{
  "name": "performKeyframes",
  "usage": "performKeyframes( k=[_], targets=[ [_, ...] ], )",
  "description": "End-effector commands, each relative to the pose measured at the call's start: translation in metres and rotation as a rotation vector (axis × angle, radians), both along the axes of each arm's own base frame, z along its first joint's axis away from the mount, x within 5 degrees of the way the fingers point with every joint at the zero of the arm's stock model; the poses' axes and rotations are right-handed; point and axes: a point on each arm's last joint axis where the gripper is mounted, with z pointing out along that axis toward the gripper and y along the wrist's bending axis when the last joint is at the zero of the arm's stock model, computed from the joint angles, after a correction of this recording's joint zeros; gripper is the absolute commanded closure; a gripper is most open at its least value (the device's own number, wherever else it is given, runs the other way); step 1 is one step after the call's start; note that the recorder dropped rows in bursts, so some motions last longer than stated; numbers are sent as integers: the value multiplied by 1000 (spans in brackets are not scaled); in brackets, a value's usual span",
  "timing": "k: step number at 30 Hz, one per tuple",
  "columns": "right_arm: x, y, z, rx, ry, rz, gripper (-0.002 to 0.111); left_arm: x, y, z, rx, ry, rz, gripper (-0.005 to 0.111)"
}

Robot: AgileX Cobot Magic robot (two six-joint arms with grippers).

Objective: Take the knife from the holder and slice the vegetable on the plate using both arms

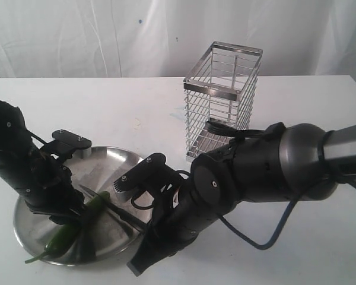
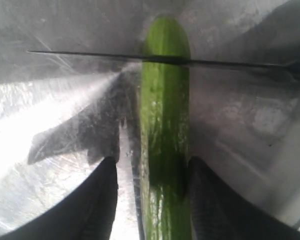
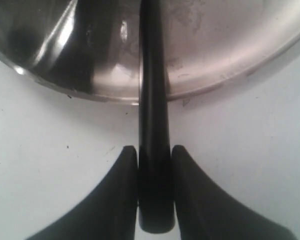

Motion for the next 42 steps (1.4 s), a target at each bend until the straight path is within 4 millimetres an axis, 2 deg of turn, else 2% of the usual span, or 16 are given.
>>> performKeyframes(
  k=[1,9,13,23,34,37,39,42],
  targets=[
    [1,-3,0,-18,14,0,108,5,-2,6,-6,-12,0,58],
    [1,-3,0,-20,17,1,108,28,0,32,-4,-82,41,58],
    [1,-3,0,-21,18,1,108,32,3,32,4,-105,47,58],
    [0,-3,0,-22,20,2,108,42,2,13,8,-109,72,58],
    [0,-4,0,-25,23,3,108,45,1,10,4,-123,82,58],
    [0,-4,0,-24,22,2,108,46,1,10,2,-135,84,66],
    [0,-3,0,-23,21,2,108,47,0,-2,12,-102,81,67],
    [0,-4,0,-24,22,2,108,47,0,-23,32,-19,74,61]
  ],
)
